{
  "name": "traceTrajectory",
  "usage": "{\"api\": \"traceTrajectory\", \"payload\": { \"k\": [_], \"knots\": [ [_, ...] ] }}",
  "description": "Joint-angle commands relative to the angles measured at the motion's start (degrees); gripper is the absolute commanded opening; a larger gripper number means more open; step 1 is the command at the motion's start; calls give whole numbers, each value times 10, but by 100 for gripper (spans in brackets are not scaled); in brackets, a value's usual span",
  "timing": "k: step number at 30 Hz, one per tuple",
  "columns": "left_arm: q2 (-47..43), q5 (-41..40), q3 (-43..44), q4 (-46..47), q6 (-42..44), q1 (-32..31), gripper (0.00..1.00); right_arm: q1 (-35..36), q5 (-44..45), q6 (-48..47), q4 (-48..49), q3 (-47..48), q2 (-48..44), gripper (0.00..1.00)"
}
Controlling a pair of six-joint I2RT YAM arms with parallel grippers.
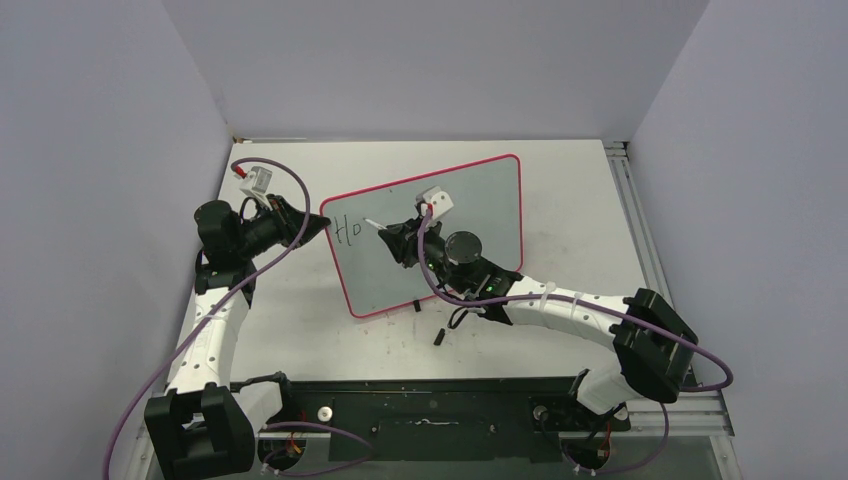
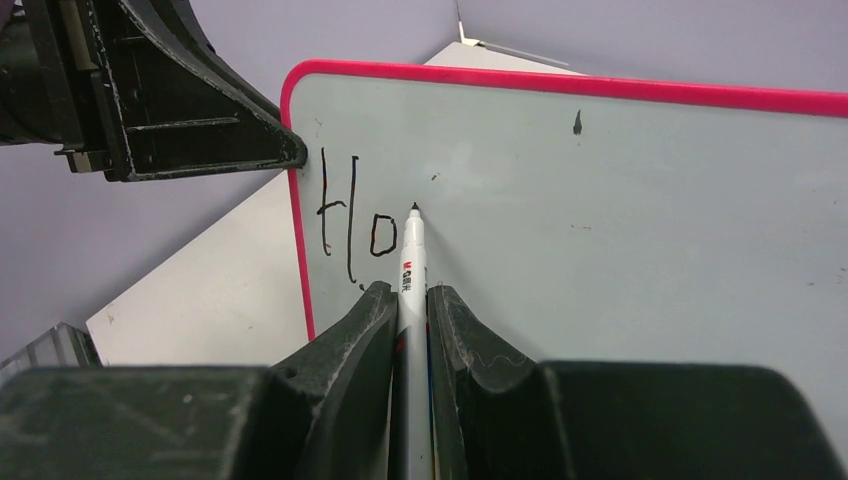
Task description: Write a sentence on the whiteboard
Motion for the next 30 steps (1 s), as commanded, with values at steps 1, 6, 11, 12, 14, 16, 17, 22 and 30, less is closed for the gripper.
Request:
{"api": "traceTrajectory", "payload": {
  "k": [1, 6, 11, 12, 14, 16, 17, 22, 30],
  "knots": [
    [-9, 8, 18, 12, 0, -1, 12, -3, 9, -6, 7, -6, -1, 5],
    [-9, 9, 18, 12, 0, -1, 12, -2, 7, 2, -3, -26, -6, 5],
    [-9, 9, 17, 12, 0, -1, 12, 0, 4, 16, -14, -50, -16, 5],
    [-10, 9, 17, 13, 0, -1, 12, 1, 2, 20, -16, -55, -16, 5],
    [-10, 9, 17, 12, 0, -2, 12, 4, -1, 27, -19, -68, -20, 5],
    [-10, 9, 18, 13, -1, -2, 12, 7, -5, 33, -21, -80, -25, 5],
    [-10, 9, 17, 13, -1, -2, 12, 8, -6, 36, -21, -84, -27, 5],
    [-11, 9, 17, 13, -1, -2, 12, 17, -15, 41, -26, -100, -43, 5],
    [-11, 7, 16, 13, -1, -2, 12, 17, -11, 18, -11, -69, -78, 5]
  ]
}}
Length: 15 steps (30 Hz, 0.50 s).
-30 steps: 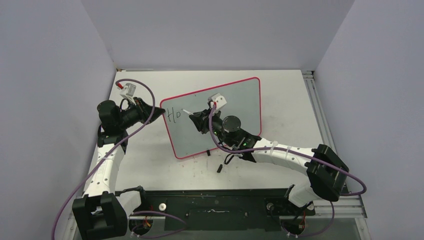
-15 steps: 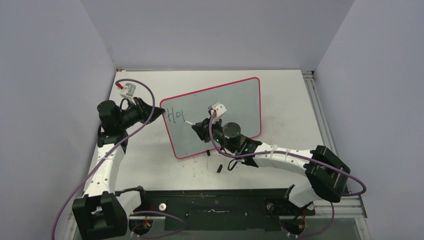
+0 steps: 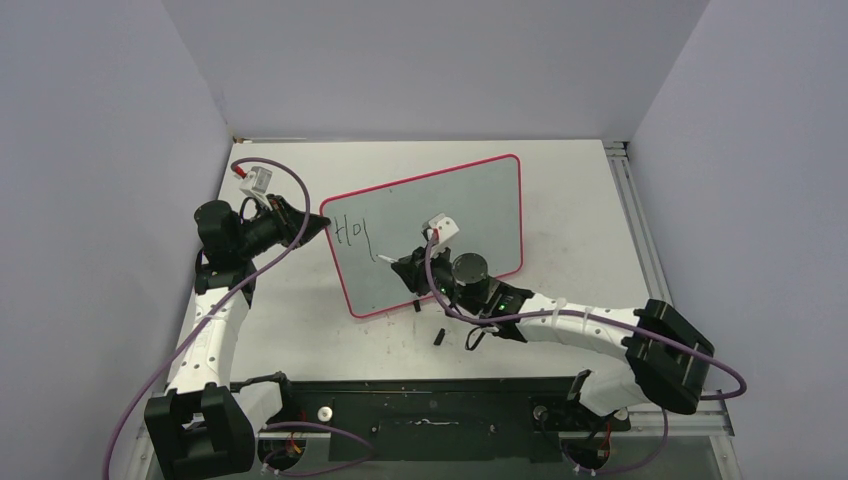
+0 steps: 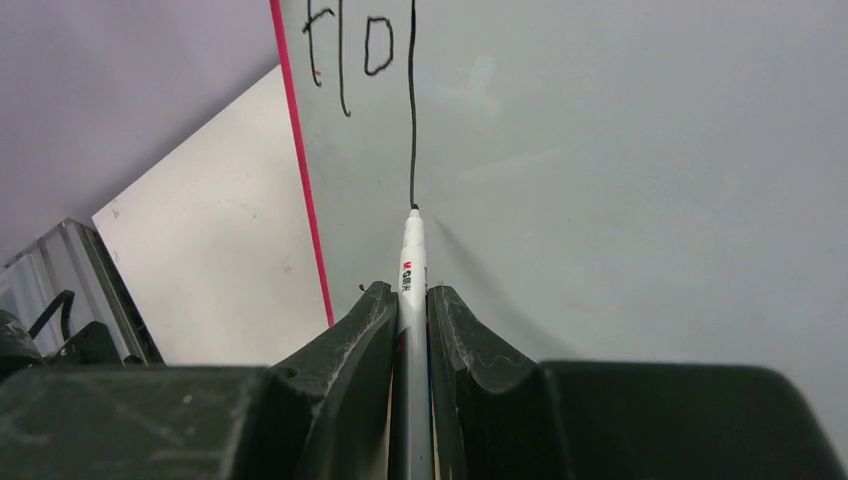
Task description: Write a sentence on the whiteboard
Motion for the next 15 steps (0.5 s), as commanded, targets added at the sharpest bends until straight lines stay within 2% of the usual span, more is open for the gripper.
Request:
{"api": "traceTrajectory", "payload": {
  "k": [1, 15],
  "knots": [
    [-11, 8, 16, 13, -1, -2, 12, 1, 12, -19, 33, 40, -34, 5],
    [-9, 8, 16, 13, 0, -2, 12, -19, 7, -38, 87, 98, 28, 5]
  ]
}}
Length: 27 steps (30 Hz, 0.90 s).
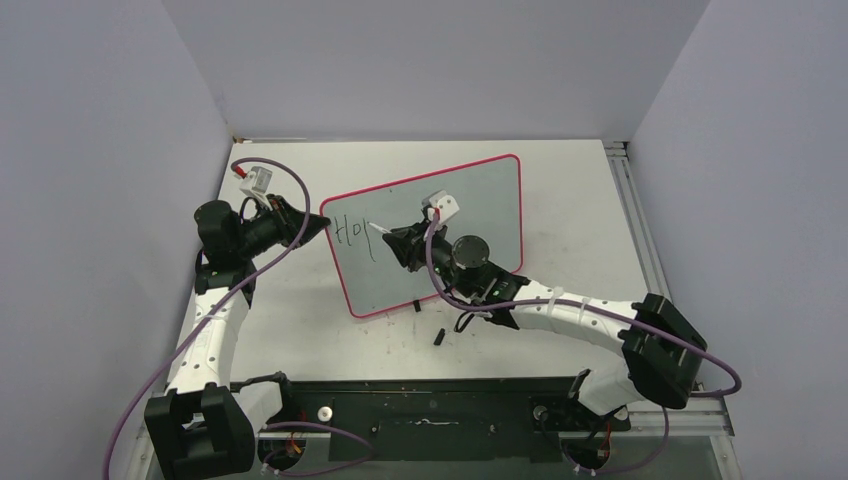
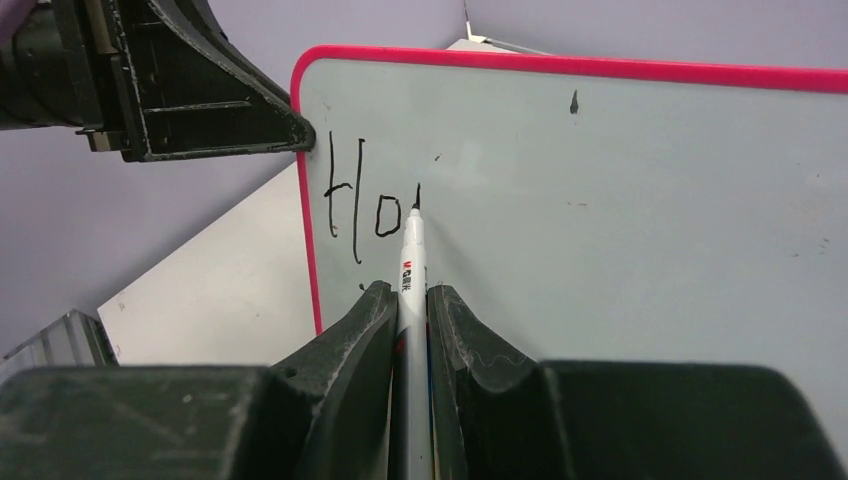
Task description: Write a sentence on the whiteboard
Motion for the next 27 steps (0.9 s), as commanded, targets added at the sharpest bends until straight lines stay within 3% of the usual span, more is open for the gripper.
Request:
{"api": "traceTrajectory", "payload": {
  "k": [1, 27],
  "knots": [
    [-9, 9, 16, 13, 0, -2, 12, -6, -2, -8, 46, 29, 17, 5],
    [-9, 9, 16, 14, -1, -2, 12, -17, 39, -8, 35, 7, 9, 5]
  ]
}}
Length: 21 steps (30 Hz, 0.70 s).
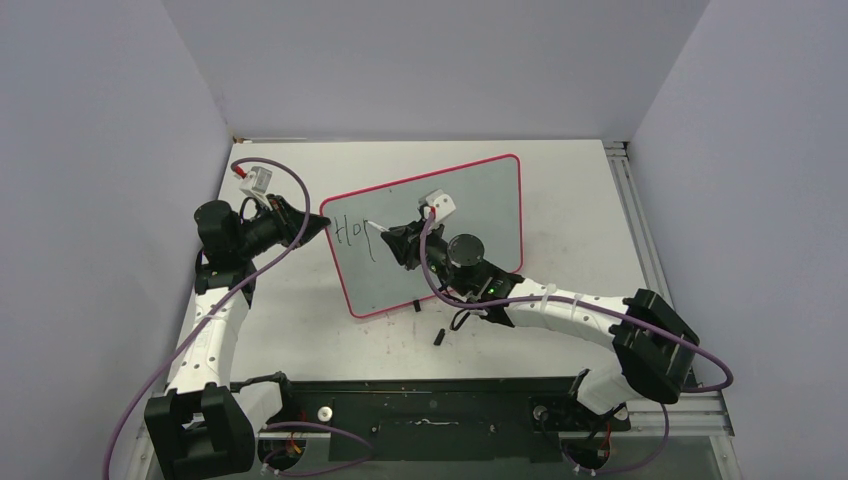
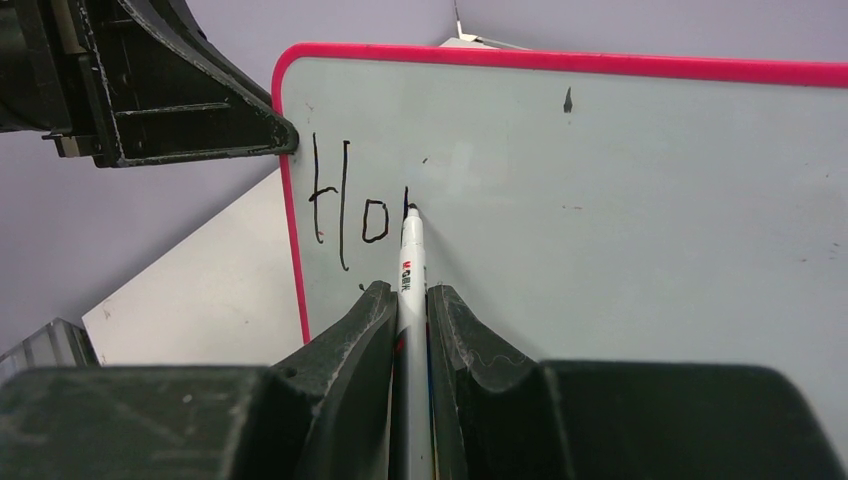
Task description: Write a sentence on the whiteboard
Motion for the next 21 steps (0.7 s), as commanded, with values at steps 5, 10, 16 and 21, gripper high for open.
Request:
{"api": "traceTrajectory", "payload": {
  "k": [5, 10, 16, 21],
  "knots": [
    [-9, 9, 16, 14, -2, -2, 12, -10, 37, -7, 13, -15, -31, 5],
    [-10, 9, 16, 15, -2, -3, 12, -10, 39, -7, 6, -22, -36, 5],
    [-9, 9, 16, 15, -2, -2, 12, -10, 21, -2, -1, -30, -39, 5],
    [-9, 9, 16, 15, -2, -2, 12, -5, 8, 3, 0, -32, -32, 5]
  ]
}}
